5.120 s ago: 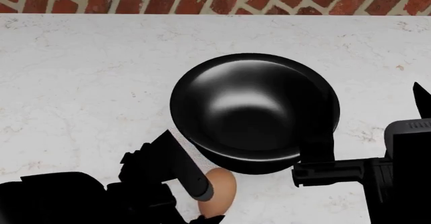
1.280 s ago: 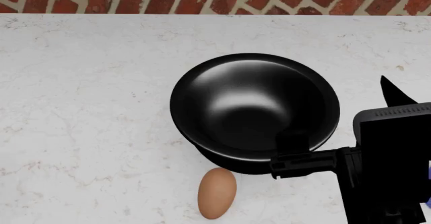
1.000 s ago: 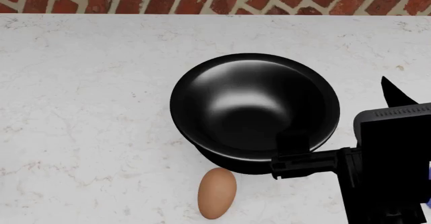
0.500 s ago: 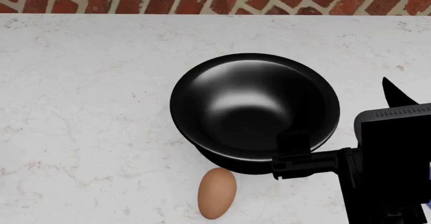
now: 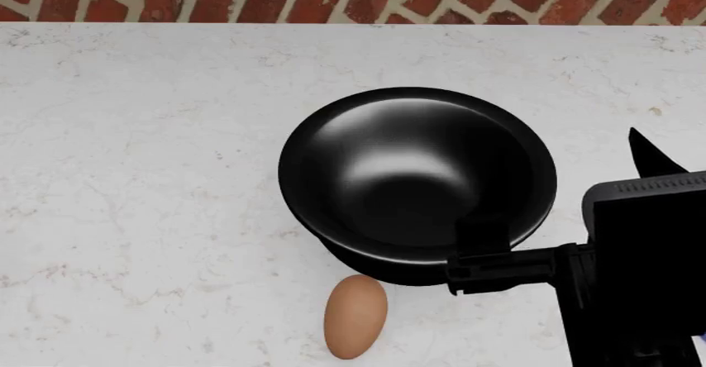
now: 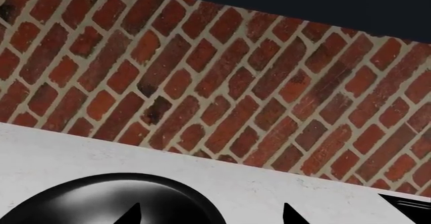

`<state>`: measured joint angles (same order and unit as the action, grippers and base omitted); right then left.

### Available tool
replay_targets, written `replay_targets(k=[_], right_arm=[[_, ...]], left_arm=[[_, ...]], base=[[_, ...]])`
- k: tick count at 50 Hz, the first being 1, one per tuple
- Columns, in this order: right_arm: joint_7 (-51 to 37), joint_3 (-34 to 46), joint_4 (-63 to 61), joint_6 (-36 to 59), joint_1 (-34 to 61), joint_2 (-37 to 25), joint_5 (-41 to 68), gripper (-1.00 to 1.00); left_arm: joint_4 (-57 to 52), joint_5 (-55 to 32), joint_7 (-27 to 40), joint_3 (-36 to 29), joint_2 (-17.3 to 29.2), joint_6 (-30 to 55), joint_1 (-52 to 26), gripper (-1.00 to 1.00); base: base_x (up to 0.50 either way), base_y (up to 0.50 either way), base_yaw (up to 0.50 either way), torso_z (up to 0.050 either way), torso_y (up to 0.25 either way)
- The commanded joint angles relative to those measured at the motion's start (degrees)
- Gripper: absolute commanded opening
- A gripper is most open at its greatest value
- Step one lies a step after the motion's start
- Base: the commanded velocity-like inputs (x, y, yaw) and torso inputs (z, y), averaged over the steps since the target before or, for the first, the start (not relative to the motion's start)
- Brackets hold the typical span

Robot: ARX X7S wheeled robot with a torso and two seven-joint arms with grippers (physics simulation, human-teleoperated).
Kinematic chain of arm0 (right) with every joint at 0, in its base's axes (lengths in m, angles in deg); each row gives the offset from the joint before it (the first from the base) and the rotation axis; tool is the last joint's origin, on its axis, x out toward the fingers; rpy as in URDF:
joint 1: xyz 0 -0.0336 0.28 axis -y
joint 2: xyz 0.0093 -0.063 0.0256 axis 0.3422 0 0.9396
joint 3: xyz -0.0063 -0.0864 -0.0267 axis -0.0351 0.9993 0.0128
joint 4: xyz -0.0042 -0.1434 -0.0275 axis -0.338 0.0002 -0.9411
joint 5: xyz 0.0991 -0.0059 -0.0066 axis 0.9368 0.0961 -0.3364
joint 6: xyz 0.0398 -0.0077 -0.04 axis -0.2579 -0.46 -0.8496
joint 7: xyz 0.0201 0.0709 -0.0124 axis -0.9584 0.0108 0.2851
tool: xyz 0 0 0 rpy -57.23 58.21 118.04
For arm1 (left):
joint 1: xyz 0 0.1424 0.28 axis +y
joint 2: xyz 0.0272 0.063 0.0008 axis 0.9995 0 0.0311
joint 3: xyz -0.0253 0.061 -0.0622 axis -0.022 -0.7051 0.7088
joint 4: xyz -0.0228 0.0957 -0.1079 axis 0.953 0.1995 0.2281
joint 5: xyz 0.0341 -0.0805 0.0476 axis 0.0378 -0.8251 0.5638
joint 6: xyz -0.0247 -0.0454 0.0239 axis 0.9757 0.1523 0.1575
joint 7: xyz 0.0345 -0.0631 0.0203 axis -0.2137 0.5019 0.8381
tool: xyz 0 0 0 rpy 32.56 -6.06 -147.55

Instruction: Place the eggs and milk next to the bowl.

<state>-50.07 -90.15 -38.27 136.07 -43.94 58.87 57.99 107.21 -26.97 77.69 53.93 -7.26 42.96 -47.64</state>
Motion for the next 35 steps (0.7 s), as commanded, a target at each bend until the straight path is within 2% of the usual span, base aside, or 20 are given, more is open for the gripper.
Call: replay_targets(k=[1,9,10,26,35], right_arm=[[-0.29,0.05,-0.23,0.34,0.26,-0.19,0.29,1.0],[-0.52,-0.03,-0.34,0.48,0.17,-0.28,0.47,1.0],[-0.53,-0.04,-0.39,0.5,0.16,-0.3,0.51,1.0],[-0.66,-0.19,-0.58,0.3,-0.34,-0.4,0.95,1.0],[-0.88,-0.33,-1.04,0.39,-0.26,-0.5,1.27,1.0]], left_arm=[[2.96,0.84,-0.48,-0.86,-0.63,-0.97,0.08,1.0],[4.53,1.37,-0.79,-1.08,-1.01,-2.12,-0.26,1.0],[4.31,1.29,-0.69,-0.95,-0.97,-2.13,-0.2,-1.0],[0.73,0.17,0.41,0.15,-0.13,-1.17,1.05,-1.0],[-11.68,-5.76,-8.16,0.68,3.02,-1.22,4.22,-1.0]], base=[[0.0,0.0,0.0,0.0,0.0],[0.0,0.0,0.0,0.0,0.0],[0.0,0.0,0.0,0.0,0.0],[0.0,0.0,0.0,0.0,0.0],[0.0,0.0,0.0,0.0,0.0]])
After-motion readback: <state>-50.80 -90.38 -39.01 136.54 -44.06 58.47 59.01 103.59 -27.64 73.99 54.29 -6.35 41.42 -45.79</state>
